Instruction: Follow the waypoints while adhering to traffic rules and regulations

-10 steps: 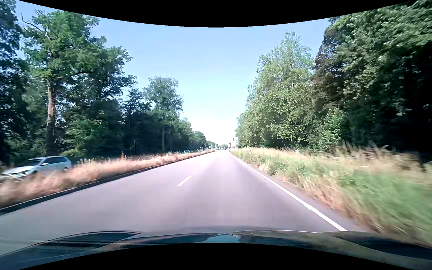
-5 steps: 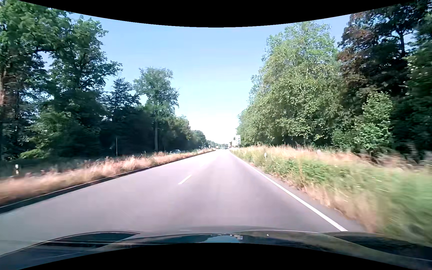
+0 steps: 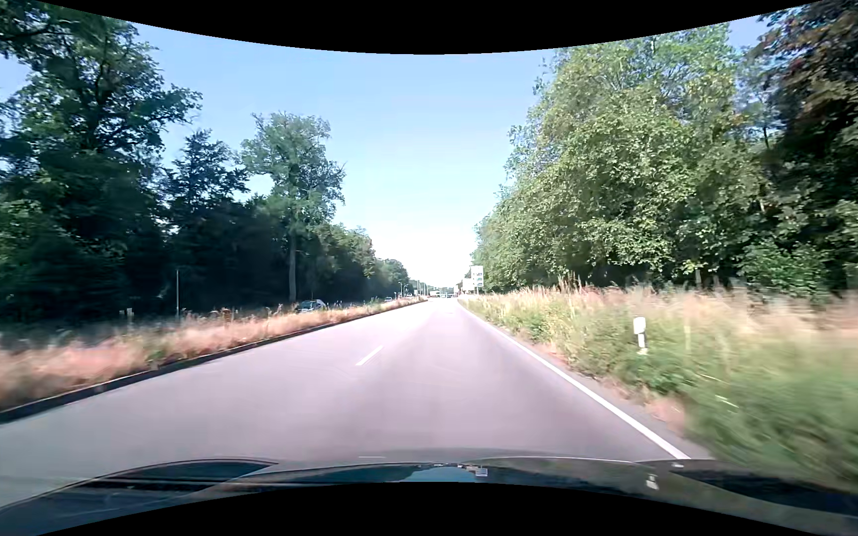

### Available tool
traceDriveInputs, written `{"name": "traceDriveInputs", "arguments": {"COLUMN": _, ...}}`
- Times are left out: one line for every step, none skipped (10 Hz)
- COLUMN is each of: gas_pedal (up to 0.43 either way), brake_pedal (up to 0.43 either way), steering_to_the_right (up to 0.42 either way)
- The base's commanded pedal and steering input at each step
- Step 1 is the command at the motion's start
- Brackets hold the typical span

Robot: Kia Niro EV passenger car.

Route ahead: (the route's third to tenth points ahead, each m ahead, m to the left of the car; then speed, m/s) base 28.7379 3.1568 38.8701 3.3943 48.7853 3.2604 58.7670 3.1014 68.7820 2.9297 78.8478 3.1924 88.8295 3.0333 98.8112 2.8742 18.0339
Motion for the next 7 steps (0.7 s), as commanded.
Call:
{"name": "traceDriveInputs", "arguments": {"gas_pedal": 0.11, "brake_pedal": 0.0, "steering_to_the_right": -0.001}}
{"name": "traceDriveInputs", "arguments": {"gas_pedal": 0.11, "brake_pedal": 0.0, "steering_to_the_right": -0.001}}
{"name": "traceDriveInputs", "arguments": {"gas_pedal": 0.11, "brake_pedal": 0.0, "steering_to_the_right": -0.001}}
{"name": "traceDriveInputs", "arguments": {"gas_pedal": 0.11, "brake_pedal": 0.0, "steering_to_the_right": -0.001}}
{"name": "traceDriveInputs", "arguments": {"gas_pedal": 0.11, "brake_pedal": 0.0, "steering_to_the_right": -0.001}}
{"name": "traceDriveInputs", "arguments": {"gas_pedal": 0.11, "brake_pedal": 0.0, "steering_to_the_right": -0.001}}
{"name": "traceDriveInputs", "arguments": {"gas_pedal": 0.11, "brake_pedal": 0.0, "steering_to_the_right": -0.001}}
